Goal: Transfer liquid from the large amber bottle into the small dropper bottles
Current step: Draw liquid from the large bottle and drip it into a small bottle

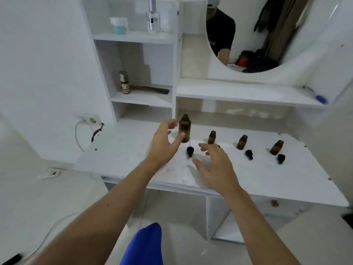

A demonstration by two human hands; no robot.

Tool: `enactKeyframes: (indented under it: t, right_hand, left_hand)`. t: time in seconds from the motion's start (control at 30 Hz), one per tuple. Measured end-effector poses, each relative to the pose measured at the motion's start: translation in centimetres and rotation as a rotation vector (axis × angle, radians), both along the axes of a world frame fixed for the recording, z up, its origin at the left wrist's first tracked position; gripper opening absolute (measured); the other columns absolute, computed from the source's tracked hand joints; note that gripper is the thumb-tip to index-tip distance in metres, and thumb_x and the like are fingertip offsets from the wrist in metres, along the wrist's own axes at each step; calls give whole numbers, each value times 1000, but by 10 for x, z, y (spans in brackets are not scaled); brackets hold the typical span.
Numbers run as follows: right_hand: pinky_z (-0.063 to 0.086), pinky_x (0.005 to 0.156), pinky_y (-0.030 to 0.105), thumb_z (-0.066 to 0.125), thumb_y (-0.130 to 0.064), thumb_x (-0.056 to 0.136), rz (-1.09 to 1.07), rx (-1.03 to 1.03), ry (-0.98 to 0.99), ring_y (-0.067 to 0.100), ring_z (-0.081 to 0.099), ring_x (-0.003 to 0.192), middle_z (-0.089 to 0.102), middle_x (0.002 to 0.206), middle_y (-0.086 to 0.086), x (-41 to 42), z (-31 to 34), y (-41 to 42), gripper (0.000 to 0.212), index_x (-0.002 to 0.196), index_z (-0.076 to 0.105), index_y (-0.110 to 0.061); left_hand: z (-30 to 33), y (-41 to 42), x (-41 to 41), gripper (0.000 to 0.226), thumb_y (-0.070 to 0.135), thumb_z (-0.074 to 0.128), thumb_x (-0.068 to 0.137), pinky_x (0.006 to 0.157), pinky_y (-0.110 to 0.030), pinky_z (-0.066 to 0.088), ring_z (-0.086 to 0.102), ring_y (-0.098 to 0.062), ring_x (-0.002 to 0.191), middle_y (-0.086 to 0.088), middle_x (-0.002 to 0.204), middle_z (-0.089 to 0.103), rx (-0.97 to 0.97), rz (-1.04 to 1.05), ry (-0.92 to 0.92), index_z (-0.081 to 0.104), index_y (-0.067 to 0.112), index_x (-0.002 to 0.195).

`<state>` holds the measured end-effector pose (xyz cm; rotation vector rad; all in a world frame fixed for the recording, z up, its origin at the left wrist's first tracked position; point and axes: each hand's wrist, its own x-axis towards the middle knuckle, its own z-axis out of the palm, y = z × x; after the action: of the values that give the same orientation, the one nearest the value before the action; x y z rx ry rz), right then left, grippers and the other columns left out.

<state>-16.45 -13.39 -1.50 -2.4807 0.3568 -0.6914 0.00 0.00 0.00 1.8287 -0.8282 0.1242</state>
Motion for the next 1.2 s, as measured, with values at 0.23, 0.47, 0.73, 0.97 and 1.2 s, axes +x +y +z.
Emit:
enactKeyframes:
  t: [0.23, 0.47, 0.73, 0.97, 1.2]
  right_hand:
    - [51, 109, 31, 66, -24, 102, 66, -42, 99, 12, 58, 124, 51, 141, -11, 16, -7, 1, 44, 144, 52, -32]
    - [39, 91, 8, 56, -16, 108, 132, -94, 100, 3, 55, 106, 49, 131, -12, 34, -10, -6, 28, 126, 73, -29]
    - [50, 100, 23, 61, -31, 103, 112, -50, -113, 8, 62, 114, 66, 123, -9, 36, 6, -8, 23, 111, 78, -19]
    - [62, 79, 30, 71, -13, 100, -1, 229, -449, 9, 71, 92, 74, 105, -9, 48, 68, -11, 19, 113, 75, -26]
    - [61, 100, 35, 69, -10, 102, 53, 516, -539, 21, 76, 107, 77, 111, 5, 85, 109, -20, 18, 120, 73, -7]
  left_hand:
    - [-12, -9, 25, 64, 37, 75, 94, 109, -28, 48, 57, -10, 127, 5, 143, 58, 26, -8, 197, 46, 21, 148]
    - [-14, -30, 39, 65, 25, 79, 91, 113, -31, 46, 58, -13, 130, 0, 140, 63, 16, -151, 355, 48, 16, 148]
    - [-23, -30, 41, 44, 19, 84, 87, 100, -26, 57, 71, -5, 109, 7, 116, 74, -79, -183, 395, 65, 24, 127]
    - [-24, -25, 41, 49, 10, 83, 86, 107, -33, 54, 69, -10, 116, 4, 121, 74, -78, -188, 413, 65, 24, 129]
    - [-25, -24, 39, 50, 6, 84, 84, 107, -34, 55, 71, -11, 114, 4, 118, 75, -104, -182, 452, 65, 26, 125]
